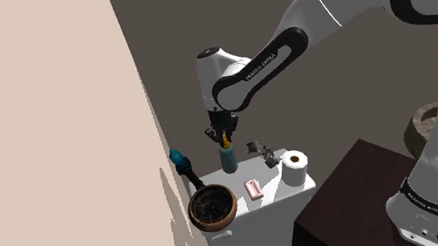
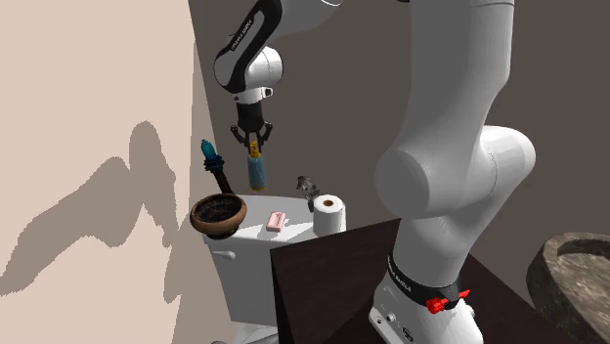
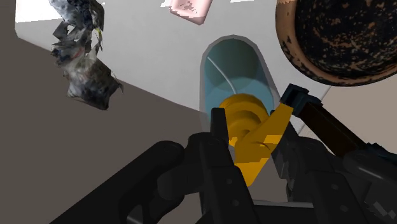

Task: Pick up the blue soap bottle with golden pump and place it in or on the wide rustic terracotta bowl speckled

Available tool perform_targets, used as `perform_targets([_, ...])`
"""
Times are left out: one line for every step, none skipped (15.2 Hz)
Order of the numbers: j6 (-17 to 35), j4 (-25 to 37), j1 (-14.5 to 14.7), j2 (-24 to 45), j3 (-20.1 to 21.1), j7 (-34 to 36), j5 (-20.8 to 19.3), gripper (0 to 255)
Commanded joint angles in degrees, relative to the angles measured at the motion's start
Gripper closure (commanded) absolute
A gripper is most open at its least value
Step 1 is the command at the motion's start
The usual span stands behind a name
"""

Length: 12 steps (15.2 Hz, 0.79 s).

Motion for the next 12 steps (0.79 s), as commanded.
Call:
perform_targets([-1.24, 0.53, -0.05, -0.73, 0.16, -0.21, 0.35, 255])
perform_targets([-1.89, 0.78, -0.11, -1.15, 0.23, -0.35, 0.55, 255])
perform_targets([-2.55, 1.05, -0.16, -1.57, 0.30, -0.49, 0.75, 255])
perform_targets([-3.21, 1.33, -0.20, -1.97, 0.36, -0.62, 0.93, 255])
perform_targets([-3.87, 1.62, -0.25, -2.36, 0.42, -0.75, 1.12, 255])
perform_targets([-4.54, 1.92, -0.29, -2.75, 0.48, -0.88, 1.30, 255])
perform_targets([-5.21, 2.24, -0.33, -3.12, 0.53, -1.00, 1.47, 255])
perform_targets([-5.88, 2.57, -0.37, -3.49, 0.58, -1.12, 1.64, 255])
perform_targets([-6.21, 2.72, -0.38, -3.67, 0.61, -1.19, 1.72, 255])
perform_targets([-7.04, 3.39, 0.36, -3.79, 1.05, -0.05, 1.70, 255])
perform_targets([-7.89, 4.11, 1.11, -3.86, 1.50, 1.08, 1.66, 255])
perform_targets([-8.75, 4.91, 1.87, -3.88, 1.94, 2.21, 1.61, 255])
